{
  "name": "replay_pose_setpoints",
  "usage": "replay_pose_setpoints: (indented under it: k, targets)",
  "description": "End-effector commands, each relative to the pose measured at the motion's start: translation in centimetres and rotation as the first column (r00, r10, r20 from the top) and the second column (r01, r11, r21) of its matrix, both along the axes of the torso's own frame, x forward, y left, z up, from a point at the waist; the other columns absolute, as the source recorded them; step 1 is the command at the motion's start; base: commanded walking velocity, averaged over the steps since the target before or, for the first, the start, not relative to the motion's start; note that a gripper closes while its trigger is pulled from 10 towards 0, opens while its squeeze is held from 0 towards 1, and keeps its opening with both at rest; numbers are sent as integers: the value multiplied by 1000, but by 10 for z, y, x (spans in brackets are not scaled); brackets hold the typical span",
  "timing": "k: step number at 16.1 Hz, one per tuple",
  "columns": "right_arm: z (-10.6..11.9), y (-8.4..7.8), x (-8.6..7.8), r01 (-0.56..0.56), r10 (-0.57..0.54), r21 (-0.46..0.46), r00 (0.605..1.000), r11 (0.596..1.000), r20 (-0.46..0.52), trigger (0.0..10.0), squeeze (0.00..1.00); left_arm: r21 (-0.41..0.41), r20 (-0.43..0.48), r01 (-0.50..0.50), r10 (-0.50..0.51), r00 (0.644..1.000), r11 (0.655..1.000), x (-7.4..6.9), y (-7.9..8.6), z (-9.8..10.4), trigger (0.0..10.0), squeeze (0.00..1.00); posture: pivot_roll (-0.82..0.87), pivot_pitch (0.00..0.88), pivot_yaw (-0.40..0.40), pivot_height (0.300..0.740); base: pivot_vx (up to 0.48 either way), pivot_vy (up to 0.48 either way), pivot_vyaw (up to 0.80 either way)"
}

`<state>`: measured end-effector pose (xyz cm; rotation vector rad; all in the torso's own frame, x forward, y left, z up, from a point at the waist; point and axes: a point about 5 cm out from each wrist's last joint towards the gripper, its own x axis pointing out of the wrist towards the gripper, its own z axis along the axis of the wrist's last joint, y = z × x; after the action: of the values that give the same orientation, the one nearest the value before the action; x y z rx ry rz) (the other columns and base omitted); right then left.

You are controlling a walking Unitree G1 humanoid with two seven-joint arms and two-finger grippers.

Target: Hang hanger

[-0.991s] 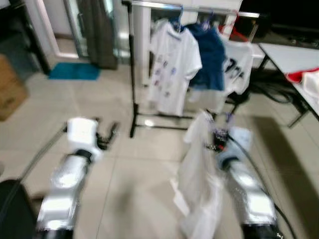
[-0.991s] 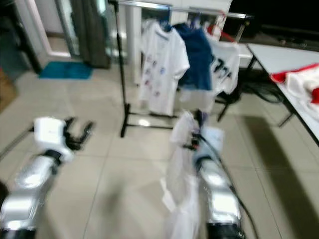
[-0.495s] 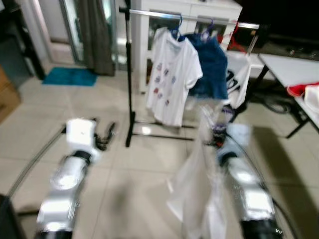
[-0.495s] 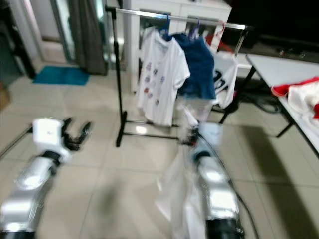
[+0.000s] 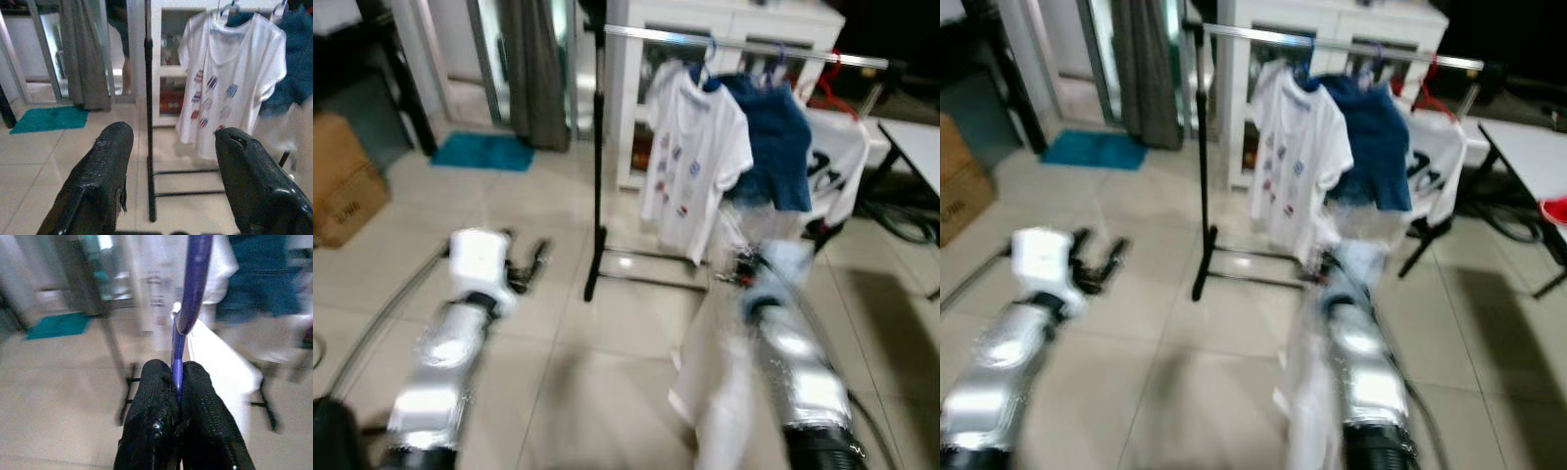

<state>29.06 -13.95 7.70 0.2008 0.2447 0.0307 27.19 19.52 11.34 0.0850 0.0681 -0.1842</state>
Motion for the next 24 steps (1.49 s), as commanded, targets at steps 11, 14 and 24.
replay_pose_setpoints:
  k: [11, 14, 24]
  targets:
    - [11, -9, 10, -14, 17, -60, 999, 998, 44, 10000, 0, -34, 11, 35, -34, 999, 999, 5, -15, 3, 10000, 0, -2, 0, -54, 740, 459, 0, 41]
    - [11, -5, 9, -22, 26, -72, 998, 997, 48, 10000, 0, -36, 15, 34, -34, 999, 999, 6, -14, 4, 10000, 0, -1, 0, -55, 740, 480, 0, 0]
    - [27, 8, 11, -165, 164, -4, 982, 986, 96, 10000, 0, 15, 22, 119, -120, 993, 993, -1, -17, 7, 10000, 0, 31, 0, -53, 740, 478, 0, 0]
